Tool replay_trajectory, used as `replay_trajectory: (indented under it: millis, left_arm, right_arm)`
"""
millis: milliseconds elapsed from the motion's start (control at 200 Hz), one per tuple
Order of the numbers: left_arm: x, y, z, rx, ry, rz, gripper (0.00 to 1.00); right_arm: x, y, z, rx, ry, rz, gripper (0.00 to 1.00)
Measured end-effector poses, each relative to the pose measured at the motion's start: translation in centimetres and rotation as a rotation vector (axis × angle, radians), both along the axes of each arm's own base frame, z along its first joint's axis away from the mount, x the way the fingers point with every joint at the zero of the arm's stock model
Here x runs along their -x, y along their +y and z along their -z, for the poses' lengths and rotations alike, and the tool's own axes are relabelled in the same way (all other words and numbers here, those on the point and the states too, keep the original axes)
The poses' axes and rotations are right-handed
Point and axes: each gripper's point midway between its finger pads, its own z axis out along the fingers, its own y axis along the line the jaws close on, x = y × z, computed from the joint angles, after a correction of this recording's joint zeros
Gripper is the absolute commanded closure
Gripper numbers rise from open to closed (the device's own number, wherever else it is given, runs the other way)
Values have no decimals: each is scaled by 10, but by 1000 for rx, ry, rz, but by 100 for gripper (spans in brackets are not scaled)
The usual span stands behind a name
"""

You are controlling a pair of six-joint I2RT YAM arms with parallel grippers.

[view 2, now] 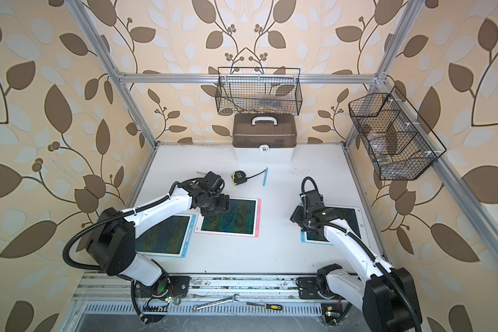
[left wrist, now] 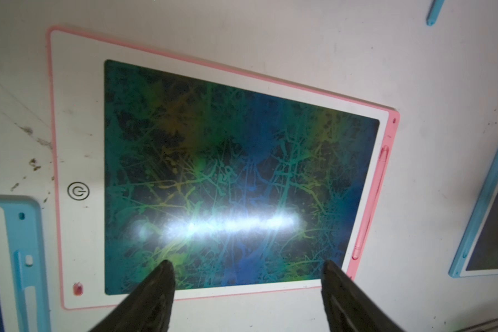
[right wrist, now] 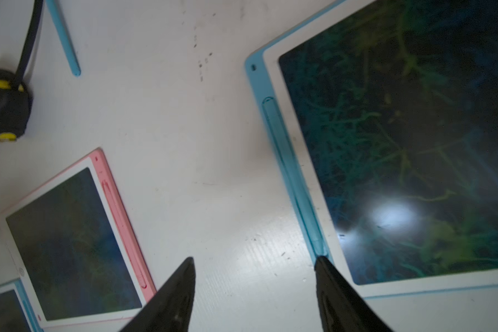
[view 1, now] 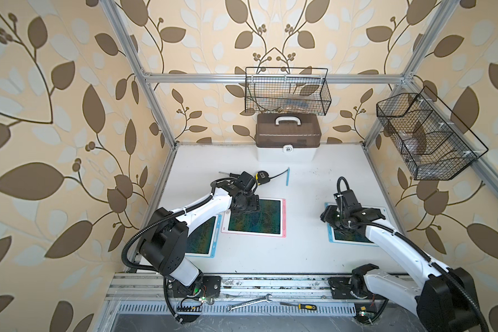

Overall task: Place the stylus back onto the writing tablet
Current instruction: Move the writing tablet to the center of the board.

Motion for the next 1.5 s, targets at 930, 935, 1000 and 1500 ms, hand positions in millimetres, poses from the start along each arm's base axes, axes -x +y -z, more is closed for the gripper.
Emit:
replay_trajectory:
  millis: [930,935,1000,1500]
  left_arm:
    - [-6,-18,-9,41,-32,50,1]
    - [-6,-18,-9,41,-32,50,1]
    - [-6,-18,-9,41,-32,50,1]
    - [-5,-18,-9,42,-30,43,1]
  right_arm:
    - [74,-143,53,-102,137,565,21]
    - [74,-144,53,-101,136,565,21]
    - [67,-148,53,-98,117,562,21]
    - [16,-141,49,-59,13,455,22]
